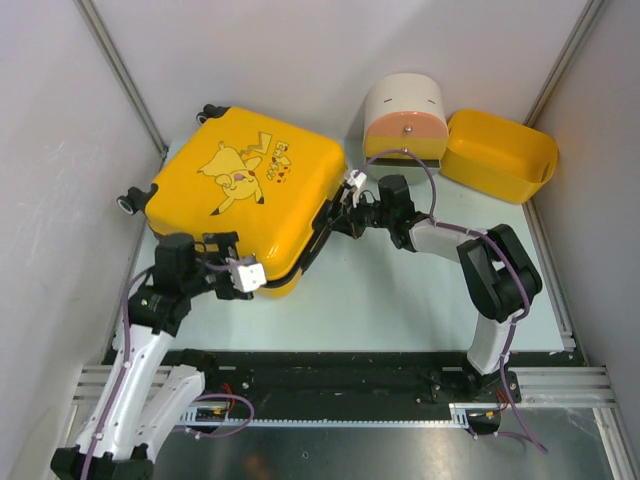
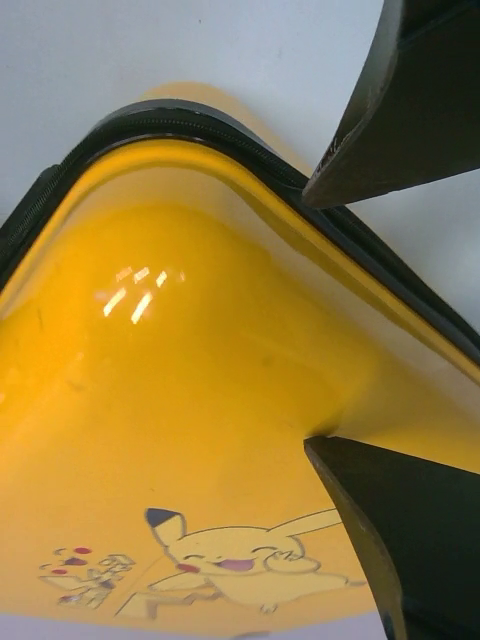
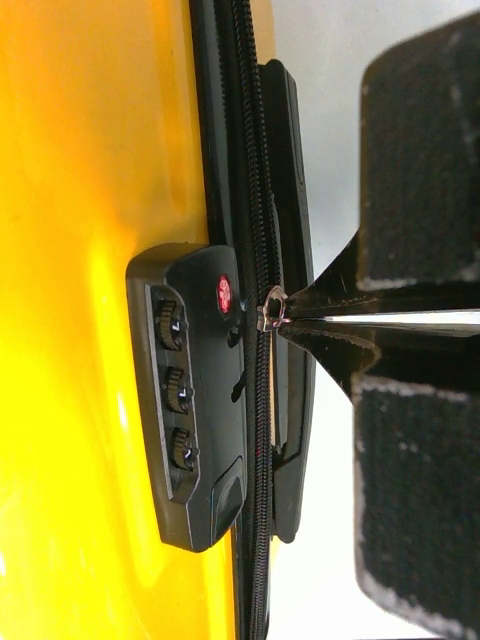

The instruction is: Open, take out, and arrange the luggage

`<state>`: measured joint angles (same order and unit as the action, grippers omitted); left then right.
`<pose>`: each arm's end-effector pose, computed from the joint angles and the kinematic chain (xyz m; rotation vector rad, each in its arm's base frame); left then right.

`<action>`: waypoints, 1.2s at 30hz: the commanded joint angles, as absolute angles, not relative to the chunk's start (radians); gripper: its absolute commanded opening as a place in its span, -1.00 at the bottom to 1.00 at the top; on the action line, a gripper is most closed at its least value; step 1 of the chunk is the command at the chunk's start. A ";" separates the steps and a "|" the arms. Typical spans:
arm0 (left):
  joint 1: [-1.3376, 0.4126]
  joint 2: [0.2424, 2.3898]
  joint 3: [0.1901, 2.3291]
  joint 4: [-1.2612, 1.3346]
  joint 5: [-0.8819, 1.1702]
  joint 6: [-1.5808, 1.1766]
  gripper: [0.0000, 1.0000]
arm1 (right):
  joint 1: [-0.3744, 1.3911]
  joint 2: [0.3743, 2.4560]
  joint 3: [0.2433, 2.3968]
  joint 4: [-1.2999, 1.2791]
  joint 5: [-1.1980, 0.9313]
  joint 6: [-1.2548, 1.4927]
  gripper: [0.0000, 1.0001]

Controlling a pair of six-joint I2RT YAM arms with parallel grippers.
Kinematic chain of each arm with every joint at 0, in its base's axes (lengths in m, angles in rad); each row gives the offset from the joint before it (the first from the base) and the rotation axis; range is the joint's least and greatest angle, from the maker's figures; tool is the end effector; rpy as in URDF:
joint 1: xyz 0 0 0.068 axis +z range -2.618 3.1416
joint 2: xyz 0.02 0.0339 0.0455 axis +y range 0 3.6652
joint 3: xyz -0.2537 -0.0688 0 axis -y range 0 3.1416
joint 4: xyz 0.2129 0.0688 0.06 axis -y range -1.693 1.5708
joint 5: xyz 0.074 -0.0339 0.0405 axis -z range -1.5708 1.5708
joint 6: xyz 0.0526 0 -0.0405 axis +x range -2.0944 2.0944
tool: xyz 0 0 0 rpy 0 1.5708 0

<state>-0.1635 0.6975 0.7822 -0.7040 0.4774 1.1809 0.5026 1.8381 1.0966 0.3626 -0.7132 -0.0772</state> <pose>0.1252 -0.0452 0.2842 1.5116 1.4772 0.0805 0.3254 0.2181 0.2166 -1.0110 1.6967 0.9714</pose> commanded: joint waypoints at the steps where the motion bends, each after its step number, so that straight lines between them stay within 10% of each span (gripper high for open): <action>1: -0.277 0.600 0.661 -0.595 0.335 1.308 0.99 | 0.532 1.753 1.134 0.321 -0.848 -0.055 -1.00; 19: -0.364 0.512 0.400 -0.304 0.250 1.436 0.99 | 0.523 1.770 1.134 0.328 -0.847 -0.061 -1.00; 36: -0.387 0.678 0.614 -0.175 0.239 1.075 0.99 | 0.621 1.635 1.048 0.230 -0.833 -0.117 -1.00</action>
